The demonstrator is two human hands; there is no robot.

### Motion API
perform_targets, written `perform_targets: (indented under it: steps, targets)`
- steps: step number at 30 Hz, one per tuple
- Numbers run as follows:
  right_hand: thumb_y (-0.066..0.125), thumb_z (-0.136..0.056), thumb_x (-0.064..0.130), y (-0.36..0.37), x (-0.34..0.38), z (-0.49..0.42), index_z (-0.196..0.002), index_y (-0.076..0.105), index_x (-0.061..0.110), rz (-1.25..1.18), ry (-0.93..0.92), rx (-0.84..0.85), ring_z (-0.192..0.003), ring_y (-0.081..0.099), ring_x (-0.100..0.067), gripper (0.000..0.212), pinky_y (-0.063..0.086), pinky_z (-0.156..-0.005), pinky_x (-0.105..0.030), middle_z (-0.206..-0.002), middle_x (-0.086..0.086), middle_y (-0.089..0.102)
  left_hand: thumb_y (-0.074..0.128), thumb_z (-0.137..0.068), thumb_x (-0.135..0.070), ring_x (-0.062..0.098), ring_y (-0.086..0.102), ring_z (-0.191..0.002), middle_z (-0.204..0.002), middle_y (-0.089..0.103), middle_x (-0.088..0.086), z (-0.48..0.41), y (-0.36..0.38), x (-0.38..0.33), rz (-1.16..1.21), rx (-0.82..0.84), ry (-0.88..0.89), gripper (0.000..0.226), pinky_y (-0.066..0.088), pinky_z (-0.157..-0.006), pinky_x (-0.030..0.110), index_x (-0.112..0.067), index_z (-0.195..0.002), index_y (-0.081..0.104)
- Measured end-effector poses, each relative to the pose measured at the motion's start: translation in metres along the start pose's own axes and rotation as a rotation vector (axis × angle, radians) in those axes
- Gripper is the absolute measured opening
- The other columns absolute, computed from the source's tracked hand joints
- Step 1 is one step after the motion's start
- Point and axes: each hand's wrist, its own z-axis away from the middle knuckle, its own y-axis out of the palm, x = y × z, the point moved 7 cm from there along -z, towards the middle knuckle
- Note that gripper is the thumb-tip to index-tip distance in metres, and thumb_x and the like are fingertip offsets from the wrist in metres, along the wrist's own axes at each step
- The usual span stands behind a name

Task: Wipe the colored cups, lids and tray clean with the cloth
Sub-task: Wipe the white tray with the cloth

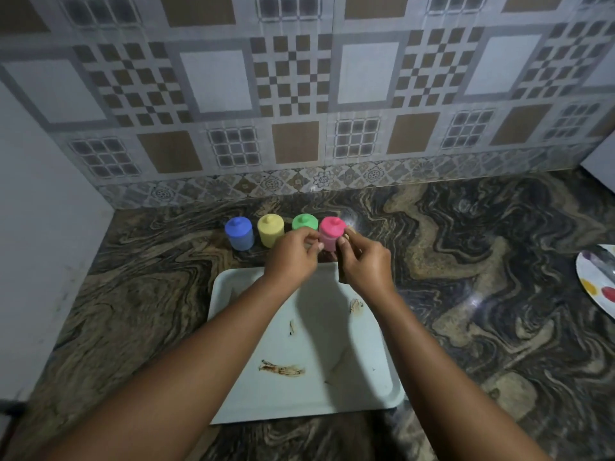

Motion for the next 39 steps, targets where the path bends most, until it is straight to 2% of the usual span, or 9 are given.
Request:
perform_targets:
  steps: [2, 4, 9, 12, 17, 24, 28, 35, 39]
  targets:
    - [0.064, -0.096, 0.023, 0.000, -0.008, -0.015, -0.120, 0.074, 0.017, 0.005, 0.009, -0.016, -0.103, 0.071, -0.016, 0.027, 0.054, -0.087, -0.029, -0.107, -0.006, 0.078, 0.068, -0.088, -0.025, 0.023, 0.069, -0.096, -0.103, 0.075, 0.000, -0.023, 0.009, -0.008, -0.121, 0.000, 0.038, 0.023, 0.056, -0.081, 0.038, -0.019, -0.110, 0.070]
    - [0.064, -0.096, 0.022, 0.000, -0.016, -0.028, -0.120, 0.073, 0.012, 0.000, 0.034, -0.023, -0.117, 0.066, -0.020, 0.027, 0.047, -0.095, -0.024, -0.122, -0.009, 0.072, 0.066, -0.087, -0.026, 0.027, 0.066, -0.102, -0.107, 0.074, 0.001, -0.044, 0.016, -0.015, -0.245, -0.006, 0.074, 0.027, 0.056, -0.084, 0.041, -0.023, -0.113, 0.069]
    - [0.064, -0.096, 0.022, 0.001, -0.034, -0.048, -0.117, 0.074, 0.008, -0.002, 0.067, -0.057, -0.115, 0.067, -0.019, 0.027, 0.045, -0.090, -0.018, -0.117, -0.009, 0.073, 0.062, -0.089, -0.037, 0.032, 0.056, -0.115, -0.119, 0.064, 0.008, -0.091, 0.045, -0.026, -0.480, 0.112, 0.136, 0.037, 0.051, -0.092, 0.045, -0.029, -0.126, 0.063]
    - [0.065, -0.095, 0.021, 0.001, -0.043, -0.056, -0.115, 0.075, 0.009, -0.022, 0.091, -0.072, -0.113, 0.067, -0.016, 0.025, 0.044, -0.089, -0.015, -0.116, -0.007, 0.074, 0.060, -0.090, -0.040, 0.032, 0.057, -0.115, -0.119, 0.065, 0.007, -0.104, 0.061, -0.022, -0.590, 0.182, 0.150, 0.033, 0.049, -0.094, 0.046, -0.032, -0.122, 0.065]
    - [0.066, -0.095, 0.022, 0.006, -0.059, -0.062, -0.119, 0.074, 0.010, -0.057, 0.146, -0.070, -0.119, 0.063, -0.011, 0.028, 0.037, -0.092, -0.005, -0.122, -0.005, 0.071, 0.058, -0.091, -0.038, 0.032, 0.065, -0.101, -0.106, 0.071, 0.008, -0.109, 0.066, -0.017, -0.582, 0.156, 0.163, 0.028, 0.050, -0.085, 0.040, -0.025, -0.111, 0.071]
    - [0.066, -0.094, 0.027, 0.013, -0.069, -0.063, -0.119, 0.074, 0.012, -0.075, 0.168, -0.075, -0.119, 0.063, -0.006, 0.030, 0.044, -0.098, -0.013, -0.122, -0.002, 0.072, 0.057, -0.091, -0.047, 0.028, 0.049, -0.116, -0.098, 0.071, 0.007, -0.103, 0.061, -0.015, -0.746, 0.133, 0.168, 0.032, 0.034, -0.094, 0.045, -0.026, -0.110, 0.072]
    - [0.065, -0.095, 0.027, 0.011, -0.068, -0.061, -0.122, 0.073, 0.013, -0.104, 0.199, -0.062, -0.108, 0.057, 0.008, 0.031, 0.037, -0.087, 0.005, -0.120, 0.002, 0.073, 0.057, -0.091, -0.046, 0.027, 0.047, -0.117, -0.099, 0.071, 0.005, -0.102, 0.061, -0.018, -0.751, 0.157, 0.158, 0.031, 0.033, -0.092, 0.045, -0.026, -0.110, 0.072]
    - [0.066, -0.095, 0.024, 0.001, -0.069, -0.058, -0.116, 0.075, 0.014, -0.140, 0.219, -0.092, -0.092, 0.054, 0.017, 0.025, 0.034, -0.076, 0.008, -0.111, 0.000, 0.077, 0.057, -0.093, -0.043, 0.028, 0.047, -0.115, -0.100, 0.069, 0.006, -0.095, 0.062, -0.020, -0.750, 0.165, 0.153, 0.027, 0.034, -0.093, 0.045, -0.024, -0.109, 0.069]
    - [0.066, -0.095, 0.025, 0.001, -0.069, -0.057, -0.117, 0.075, 0.015, -0.144, 0.224, -0.088, -0.095, 0.057, 0.013, 0.026, 0.036, -0.078, 0.006, -0.113, 0.001, 0.076, 0.057, -0.092, -0.042, 0.027, 0.047, -0.115, -0.105, 0.071, 0.001, -0.091, 0.068, -0.017, -0.727, 0.152, 0.169, 0.025, 0.033, -0.089, 0.046, -0.024, -0.108, 0.066]
